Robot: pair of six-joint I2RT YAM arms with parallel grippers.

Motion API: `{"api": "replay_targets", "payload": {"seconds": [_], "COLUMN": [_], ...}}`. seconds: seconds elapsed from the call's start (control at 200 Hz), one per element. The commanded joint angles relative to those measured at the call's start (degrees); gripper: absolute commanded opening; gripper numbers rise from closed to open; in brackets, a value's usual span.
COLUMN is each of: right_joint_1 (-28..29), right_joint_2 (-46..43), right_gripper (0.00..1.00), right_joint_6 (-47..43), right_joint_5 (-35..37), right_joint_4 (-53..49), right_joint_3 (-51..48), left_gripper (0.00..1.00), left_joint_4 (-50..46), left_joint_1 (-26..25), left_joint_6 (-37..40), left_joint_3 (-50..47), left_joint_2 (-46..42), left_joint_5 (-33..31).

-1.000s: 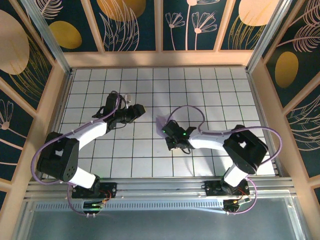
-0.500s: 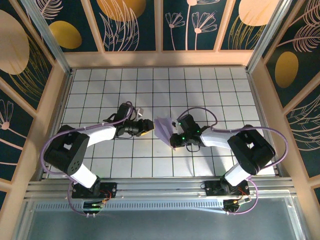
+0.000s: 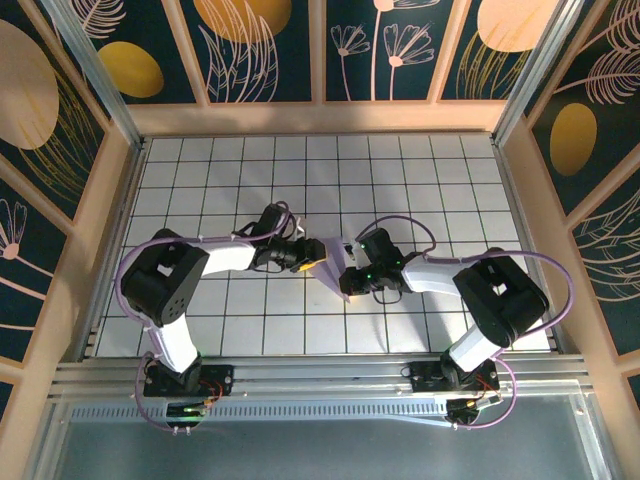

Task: Fold a paper plane with a square sheet of paper (fold left side to right side)
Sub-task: Fourth fold the wing at the center of the table.

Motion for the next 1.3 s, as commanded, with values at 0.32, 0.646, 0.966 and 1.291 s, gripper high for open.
{"api": "replay_targets", "payload": {"seconds": [0.32, 0.646, 0.966, 1.291], "right_joint_1": [-0.1, -0.1, -0.7, -4.6], "right_joint_2": [1.9, 1.7, 0.0, -7.1], "right_gripper": [0.01, 0.04, 0.13, 0.37], "right_joint_6": [-0.5, -0.6, -0.4, 1.7], "right_joint_5": [-0.7, -1.5, -3.0, -8.1], "right_joint_4": [-2.3, -2.5, -2.7, 0.4], "right_joint_3": [-0.8, 0.2, 1.9, 1.0], "left_gripper": [0.49, 0.48, 0.48, 0.48], "left_joint_4": [-4.0, -10.9, -13.1, -13.2], "left_joint_1": [-0.8, -0.7, -0.8, -0.8], "left_joint_6": [0.5, 2.9, 3.9, 3.9], "left_joint_3": [4.7, 7.8, 7.7, 7.6], "left_joint_2": [5.1, 7.4, 8.1, 8.1], "left_joint_5": [-2.0, -5.2, -7.1, -7.4]}}
